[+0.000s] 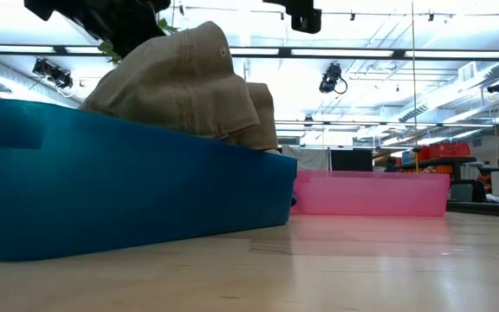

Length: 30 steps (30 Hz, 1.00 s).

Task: Pick & Place hat
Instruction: Put the left blue cap into the pink bin

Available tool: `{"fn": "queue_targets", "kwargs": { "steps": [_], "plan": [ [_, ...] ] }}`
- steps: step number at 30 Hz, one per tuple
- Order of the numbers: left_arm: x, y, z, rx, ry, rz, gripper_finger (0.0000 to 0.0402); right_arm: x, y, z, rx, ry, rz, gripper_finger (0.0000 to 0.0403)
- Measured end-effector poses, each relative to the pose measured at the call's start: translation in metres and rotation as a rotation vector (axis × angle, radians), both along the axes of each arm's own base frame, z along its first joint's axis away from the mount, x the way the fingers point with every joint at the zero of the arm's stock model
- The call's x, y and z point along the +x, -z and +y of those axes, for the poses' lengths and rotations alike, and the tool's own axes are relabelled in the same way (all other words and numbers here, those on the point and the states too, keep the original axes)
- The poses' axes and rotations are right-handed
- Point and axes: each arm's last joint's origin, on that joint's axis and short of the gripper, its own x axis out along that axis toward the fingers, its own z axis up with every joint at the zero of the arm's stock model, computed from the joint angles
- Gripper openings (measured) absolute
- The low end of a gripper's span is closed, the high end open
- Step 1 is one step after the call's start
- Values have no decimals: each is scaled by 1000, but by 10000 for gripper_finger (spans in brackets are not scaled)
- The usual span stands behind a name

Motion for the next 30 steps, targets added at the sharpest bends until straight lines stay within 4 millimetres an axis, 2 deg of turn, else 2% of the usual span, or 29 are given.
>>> {"fn": "queue_targets", "kwargs": {
  "steps": [7, 13, 17, 21, 25, 28, 30],
  "plan": [
    [-17, -24, 3, -44, -13, -132, 191, -7, 9, 1, 32, -6, 120, 295],
    [-38, -44, 7, -153, -137, -268, 170, -8, 13, 6, -95, 19, 148, 295],
    [-49, -54, 5, -169, -189, -324, 136, -8, 15, 6, -202, 77, 163, 289],
    [-55, -80, -1, -94, -154, -282, 79, -11, 12, 5, -252, 91, 149, 267],
    [-58, -108, -4, -16, -121, -145, 16, -13, 11, 4, -320, 108, 146, 239],
    [-59, -122, -3, -2, -127, -43, 7, -13, 12, 2, -379, 137, 150, 219],
    [-59, -124, -3, -22, -151, 41, 10, -12, 13, 0, -417, 172, 157, 208]
  ]
}}
